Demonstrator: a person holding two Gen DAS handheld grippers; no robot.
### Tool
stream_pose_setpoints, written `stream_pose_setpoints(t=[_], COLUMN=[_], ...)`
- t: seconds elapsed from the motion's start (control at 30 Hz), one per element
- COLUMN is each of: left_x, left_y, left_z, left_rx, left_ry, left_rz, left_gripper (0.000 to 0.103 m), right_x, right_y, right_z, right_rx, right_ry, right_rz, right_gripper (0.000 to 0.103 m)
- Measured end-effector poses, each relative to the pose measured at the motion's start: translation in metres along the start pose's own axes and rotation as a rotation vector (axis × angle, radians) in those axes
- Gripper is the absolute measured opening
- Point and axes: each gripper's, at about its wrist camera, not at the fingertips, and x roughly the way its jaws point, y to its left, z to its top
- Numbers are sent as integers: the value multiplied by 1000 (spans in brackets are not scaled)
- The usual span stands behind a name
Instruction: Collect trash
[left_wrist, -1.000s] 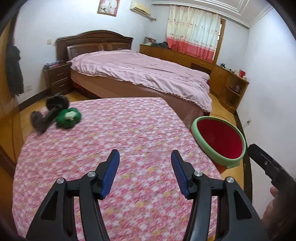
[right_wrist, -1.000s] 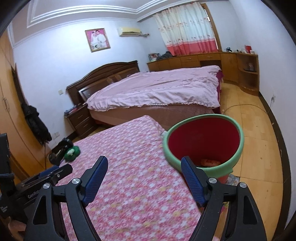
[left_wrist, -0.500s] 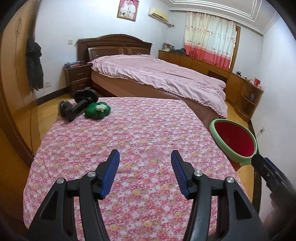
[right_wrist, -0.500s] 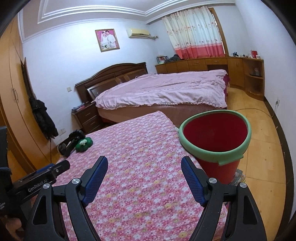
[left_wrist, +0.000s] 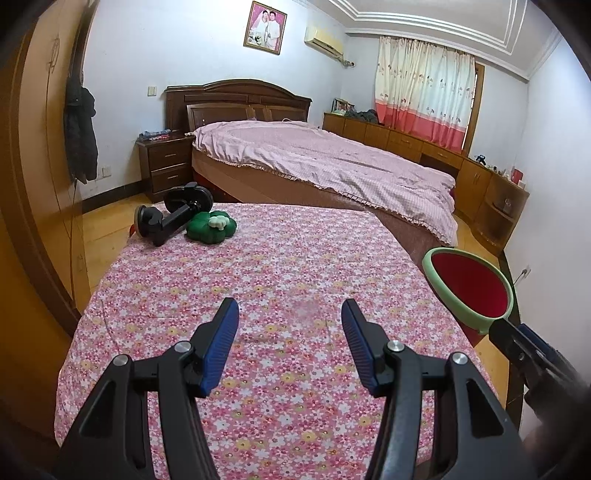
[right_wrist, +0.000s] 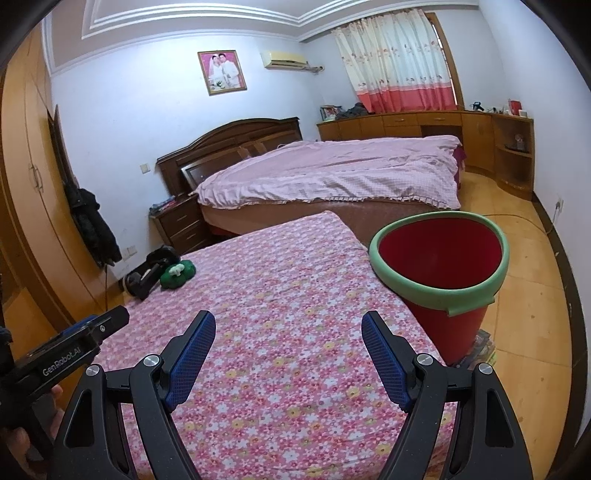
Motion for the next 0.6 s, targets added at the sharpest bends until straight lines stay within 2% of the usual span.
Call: stream_pose_setpoints(t=[0.6], left_x=[-5], left_y=[1], left_z=[2], left_rx=[-4], left_ry=[-9], left_rz=[1], left_gripper=[58], right_x=[-2], right_y=[2], right_z=[2], right_rx=[-3], right_ry=[8], right_rz=[6], right_gripper=[82])
